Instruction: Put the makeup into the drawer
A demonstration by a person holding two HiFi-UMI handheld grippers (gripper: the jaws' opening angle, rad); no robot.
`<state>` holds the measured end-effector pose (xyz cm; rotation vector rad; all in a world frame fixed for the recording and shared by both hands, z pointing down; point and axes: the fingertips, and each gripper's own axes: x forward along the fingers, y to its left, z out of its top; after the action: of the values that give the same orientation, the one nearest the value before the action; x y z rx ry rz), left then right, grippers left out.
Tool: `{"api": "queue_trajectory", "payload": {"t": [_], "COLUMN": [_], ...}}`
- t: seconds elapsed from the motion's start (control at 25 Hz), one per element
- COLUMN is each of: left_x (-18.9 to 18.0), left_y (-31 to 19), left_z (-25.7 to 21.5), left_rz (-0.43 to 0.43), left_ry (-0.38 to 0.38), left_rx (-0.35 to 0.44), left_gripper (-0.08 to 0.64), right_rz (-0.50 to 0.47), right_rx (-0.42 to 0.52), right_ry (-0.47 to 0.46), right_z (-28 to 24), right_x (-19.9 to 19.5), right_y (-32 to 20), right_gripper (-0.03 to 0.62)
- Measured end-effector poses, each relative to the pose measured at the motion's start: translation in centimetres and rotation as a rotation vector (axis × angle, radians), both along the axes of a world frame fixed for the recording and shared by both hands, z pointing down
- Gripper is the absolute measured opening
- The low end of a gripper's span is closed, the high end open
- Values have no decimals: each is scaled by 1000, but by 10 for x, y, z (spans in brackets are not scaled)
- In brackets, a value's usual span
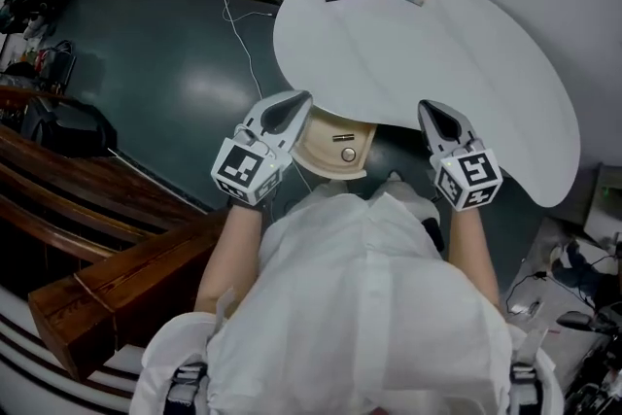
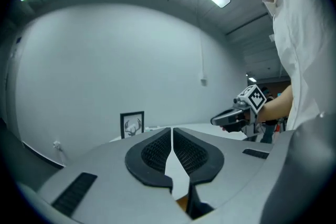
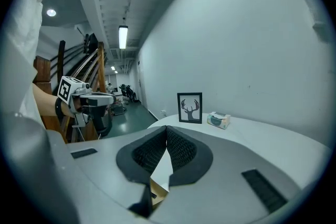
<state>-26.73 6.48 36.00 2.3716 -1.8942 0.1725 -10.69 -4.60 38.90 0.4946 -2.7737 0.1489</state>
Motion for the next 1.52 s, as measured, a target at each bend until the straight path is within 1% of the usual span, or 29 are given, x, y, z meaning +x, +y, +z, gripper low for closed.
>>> {"api": "queue_trajectory", "payload": {"t": [0.12,0.24,0.36,0.52,0.72,0.8,1.04,1.52], "left_x": [-16,-35,-58,-87,-108,-112,-119,-114], "left_y": [7,17,27,34,38,40,41,34], "left_z": [-22,-31,-37,-45,-52,-54,-55,-53], "left_rz": [-57,-114,-192,-278,-340,-356,-377,-341], "left_ry": [2,12,21,27,-9,-17,-13,-25], "left_rx": [60,88,114,137,142,143,144,142], "left_gripper": [28,28,28,28,28,28,28,28], "right_rz": [18,37,64,105,157,176,193,194], "right_rx": [29,56,90,149,198,198,189,182], "right_ry": [-14,-37,-80,-110,-124,-133,-128,-122], "right_z": [-11,-23,-42,-68,-88,-92,-89,-84], "right_x": [0,0,1,7,12,14,19,16], "right_y": [-4,-6,-10,-21,-38,-45,-51,-49], "right_gripper": [9,9,9,9,9,9,9,9]}}
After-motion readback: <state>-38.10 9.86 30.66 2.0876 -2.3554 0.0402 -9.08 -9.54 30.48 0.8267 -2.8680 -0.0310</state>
